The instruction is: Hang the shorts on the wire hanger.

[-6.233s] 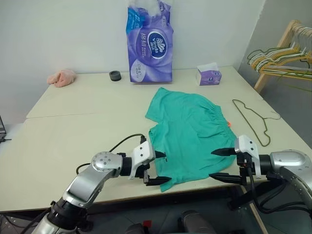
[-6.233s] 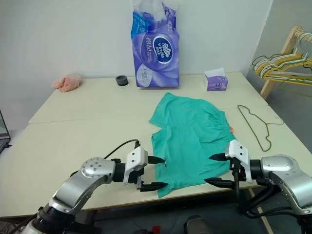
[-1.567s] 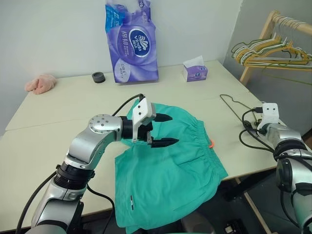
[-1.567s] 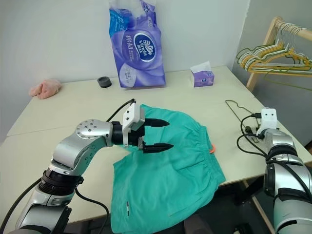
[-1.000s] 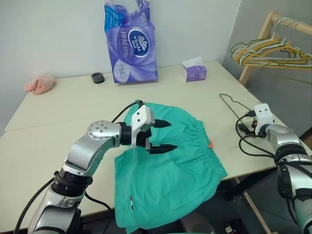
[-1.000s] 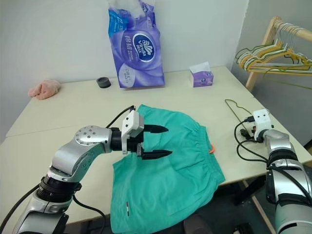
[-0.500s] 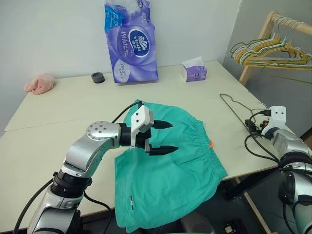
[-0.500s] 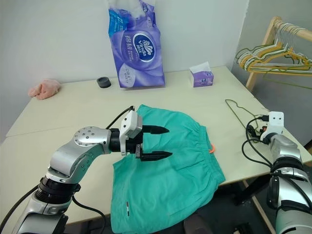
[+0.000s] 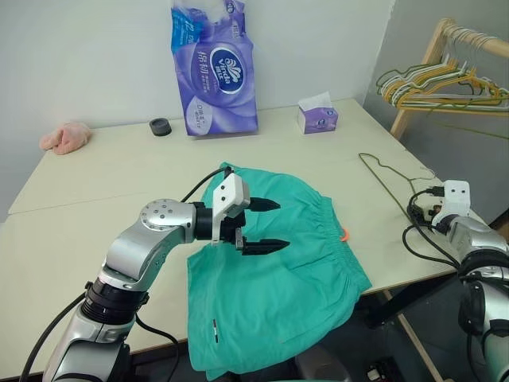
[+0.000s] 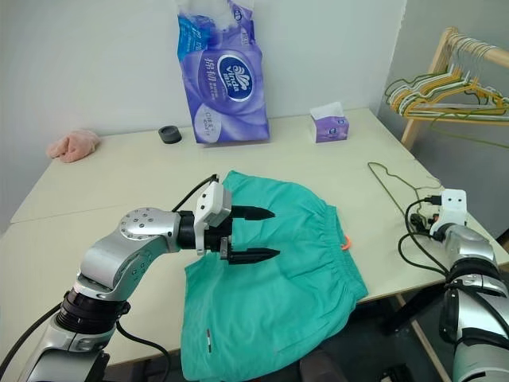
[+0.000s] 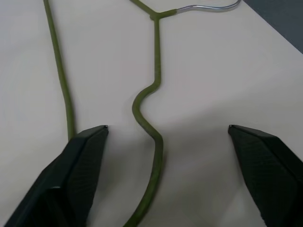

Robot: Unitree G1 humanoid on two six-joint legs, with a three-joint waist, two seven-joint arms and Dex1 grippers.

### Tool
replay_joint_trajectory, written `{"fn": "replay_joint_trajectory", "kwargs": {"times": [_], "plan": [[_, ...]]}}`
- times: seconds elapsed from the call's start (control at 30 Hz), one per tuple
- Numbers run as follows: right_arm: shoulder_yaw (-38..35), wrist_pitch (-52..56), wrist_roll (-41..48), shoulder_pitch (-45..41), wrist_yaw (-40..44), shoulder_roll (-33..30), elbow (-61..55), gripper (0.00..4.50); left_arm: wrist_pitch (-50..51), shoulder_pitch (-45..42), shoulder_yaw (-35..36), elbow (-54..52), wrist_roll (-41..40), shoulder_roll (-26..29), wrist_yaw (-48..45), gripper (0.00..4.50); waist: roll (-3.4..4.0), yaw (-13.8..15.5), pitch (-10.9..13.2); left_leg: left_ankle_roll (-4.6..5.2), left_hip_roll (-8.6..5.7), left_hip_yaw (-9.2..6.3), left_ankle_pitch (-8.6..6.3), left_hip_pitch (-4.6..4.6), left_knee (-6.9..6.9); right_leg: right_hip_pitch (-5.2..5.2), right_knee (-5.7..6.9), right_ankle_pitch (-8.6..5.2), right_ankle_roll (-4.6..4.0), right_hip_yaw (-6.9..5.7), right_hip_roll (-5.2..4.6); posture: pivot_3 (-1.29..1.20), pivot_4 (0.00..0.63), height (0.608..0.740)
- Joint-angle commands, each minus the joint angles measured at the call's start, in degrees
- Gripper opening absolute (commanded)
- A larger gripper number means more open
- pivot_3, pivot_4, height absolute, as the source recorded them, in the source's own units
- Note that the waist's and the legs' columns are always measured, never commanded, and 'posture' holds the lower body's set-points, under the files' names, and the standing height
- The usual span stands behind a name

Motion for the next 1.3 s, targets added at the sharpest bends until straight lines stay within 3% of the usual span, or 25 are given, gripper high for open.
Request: {"fn": "replay_joint_trajectory", "kwargs": {"times": [0.03,0.33,0.67,0.9,1.07,1.3], "plan": [[1.55,3.48,-1.24,-0.86,0.36,-0.07,0.95,2.92,-1.04,0.02,1.04,-1.63,-0.3,0.24,-0.16,4.5,-0.02,0.02,-0.01,0.0,0.0,0.0,0.0,0.0,0.01,0.01,0.0,0.0,0.0,0.0,0.0,-0.29,0.05,0.74],[3.8,5.13,-1.8,-0.31,-0.35,1.75,0.51,0.07,-1.27,0.98,1.6,-1.7,-0.34,0.25,0.34,4.5,-0.57,0.2,-0.36,0.0,0.01,-0.05,0.0,0.02,0.02,0.06,-0.01,0.0,0.01,-0.05,0.0,-0.29,0.05,0.74],[11.34,-5.73,-6.31,2.96,8.94,1.51,-10.15,0.03,0.25,-0.51,5.11,1.96,-0.46,-0.73,4.55,4.5,-0.57,-0.05,-0.36,0.02,0.06,-0.06,-0.02,0.02,-0.01,0.03,-0.01,0.0,0.01,-0.06,0.02,-0.29,0.054,0.74],[23.18,-23.39,-16.83,7.97,15.73,-2.89,-31.63,0.03,1.73,-6.65,12.71,13.3,-1.81,0.32,7.59,4.5,-0.18,-0.1,-0.11,0.01,0.04,-0.05,-0.03,-0.05,0.01,-0.11,0.04,0.0,0.08,-0.04,-0.01,-0.3,0.057,0.74],[29.08,-38.13,-27.2,5.58,10.97,-5.75,-37.2,0.03,12.33,-13.44,17.7,24.48,-6.06,3.3,7.05,4.5,-0.14,-0.11,-0.08,0.01,0.01,-0.09,-0.03,-0.08,0.01,-0.17,0.06,-0.01,0.15,-0.09,-0.05,-0.3,0.058,0.74],[33.49,-53.52,-37.84,0.83,2.07,-5.96,-38.17,0.03,15.85,-11.21,13.04,25.89,-4.21,7.08,1.25,4.5,-0.14,-0.2,-0.07,0.0,-0.01,-0.12,-0.03,-0.06,0.0,-0.18,0.08,-0.01,0.14,-0.08,-0.11,-0.3,0.058,0.74]]}}
